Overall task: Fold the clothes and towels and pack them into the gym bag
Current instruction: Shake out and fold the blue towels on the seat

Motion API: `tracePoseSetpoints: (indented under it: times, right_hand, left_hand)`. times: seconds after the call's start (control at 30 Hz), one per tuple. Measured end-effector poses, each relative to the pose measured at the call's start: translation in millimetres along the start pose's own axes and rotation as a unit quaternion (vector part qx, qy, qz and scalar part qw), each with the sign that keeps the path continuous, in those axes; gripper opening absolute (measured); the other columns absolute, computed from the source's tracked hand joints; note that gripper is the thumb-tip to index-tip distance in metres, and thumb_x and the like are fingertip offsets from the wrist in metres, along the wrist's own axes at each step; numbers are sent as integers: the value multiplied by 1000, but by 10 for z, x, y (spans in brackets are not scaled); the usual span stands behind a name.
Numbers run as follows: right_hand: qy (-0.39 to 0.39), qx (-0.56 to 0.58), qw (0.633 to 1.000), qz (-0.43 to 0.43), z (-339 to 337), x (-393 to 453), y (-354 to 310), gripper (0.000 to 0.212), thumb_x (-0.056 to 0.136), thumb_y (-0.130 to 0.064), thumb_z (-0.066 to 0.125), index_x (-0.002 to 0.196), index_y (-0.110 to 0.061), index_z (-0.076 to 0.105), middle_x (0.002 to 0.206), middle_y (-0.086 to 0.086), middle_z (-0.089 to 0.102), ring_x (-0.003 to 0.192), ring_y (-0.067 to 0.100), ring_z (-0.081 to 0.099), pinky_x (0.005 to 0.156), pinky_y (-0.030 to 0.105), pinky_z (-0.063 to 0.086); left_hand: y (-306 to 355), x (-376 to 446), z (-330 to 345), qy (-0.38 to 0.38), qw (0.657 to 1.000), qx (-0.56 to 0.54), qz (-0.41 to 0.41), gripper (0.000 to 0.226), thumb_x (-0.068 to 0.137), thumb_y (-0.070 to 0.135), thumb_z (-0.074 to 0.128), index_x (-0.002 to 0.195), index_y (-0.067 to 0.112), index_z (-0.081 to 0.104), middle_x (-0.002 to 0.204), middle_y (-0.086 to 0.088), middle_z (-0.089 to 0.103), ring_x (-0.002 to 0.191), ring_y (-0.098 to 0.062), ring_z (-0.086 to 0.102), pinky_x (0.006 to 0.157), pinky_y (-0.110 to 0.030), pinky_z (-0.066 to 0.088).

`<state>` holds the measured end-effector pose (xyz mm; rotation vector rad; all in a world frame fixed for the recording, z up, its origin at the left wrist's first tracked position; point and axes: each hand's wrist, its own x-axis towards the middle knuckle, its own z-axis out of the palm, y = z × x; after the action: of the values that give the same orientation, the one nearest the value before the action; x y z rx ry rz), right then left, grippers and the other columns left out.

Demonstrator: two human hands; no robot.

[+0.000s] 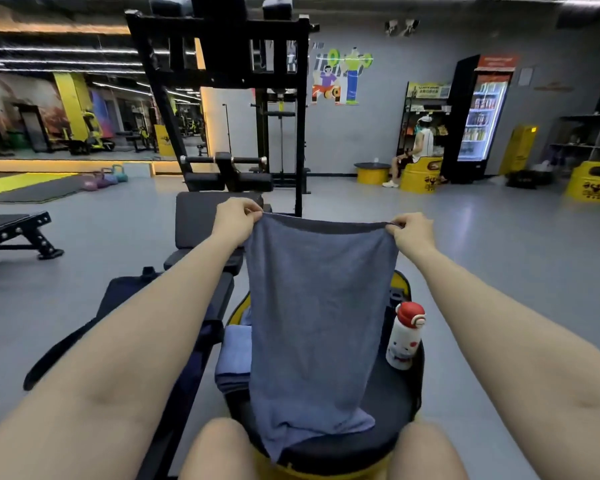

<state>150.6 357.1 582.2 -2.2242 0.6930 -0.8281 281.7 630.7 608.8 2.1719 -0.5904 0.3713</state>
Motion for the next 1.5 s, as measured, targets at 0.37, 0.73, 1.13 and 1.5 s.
tracePoseSetpoints:
  times: [0.37, 0.73, 1.13, 1.5]
  right_hand:
    - [-79, -34, 995, 55, 752, -216, 708, 21, 94, -13, 55, 107, -6, 70, 110, 17, 67, 105, 33, 59, 87, 35, 46]
    - [-194, -76, 975, 76, 1281, -749, 1373, 22, 95, -12, 54, 110, -8, 69, 117, 11, 67, 110, 29, 57, 87, 33, 44]
    - [-283, -132, 943, 117, 1540, -1252, 1787, 18, 92, -14, 57, 102, -11, 72, 111, 7, 69, 101, 22, 61, 79, 28, 46]
    - [-279, -126, 943, 129, 1572, -1242, 1936, 18, 94, -15, 57, 105, -11, 71, 111, 7, 68, 94, 19, 59, 77, 28, 46]
  left_hand:
    - [-738, -288, 830, -64, 994, -6, -86, 16, 92, 10, 57, 97, 7, 71, 100, -10, 69, 87, -14, 54, 70, -16, 32]
    - [-1421, -949, 1408, -180, 969, 2, -167, 20, 95, 11, 55, 107, 2, 67, 111, -11, 67, 106, -24, 59, 79, -23, 39]
    - [-1825, -1570, 1687, -285, 934, 20, -216, 12, 93, 5, 56, 95, 5, 68, 91, -11, 65, 88, -24, 60, 77, -30, 46]
    - [-1933, -1585, 1667, -262, 936, 8, -236, 15, 93, 7, 56, 104, 2, 65, 91, -11, 63, 91, -24, 61, 76, -25, 43]
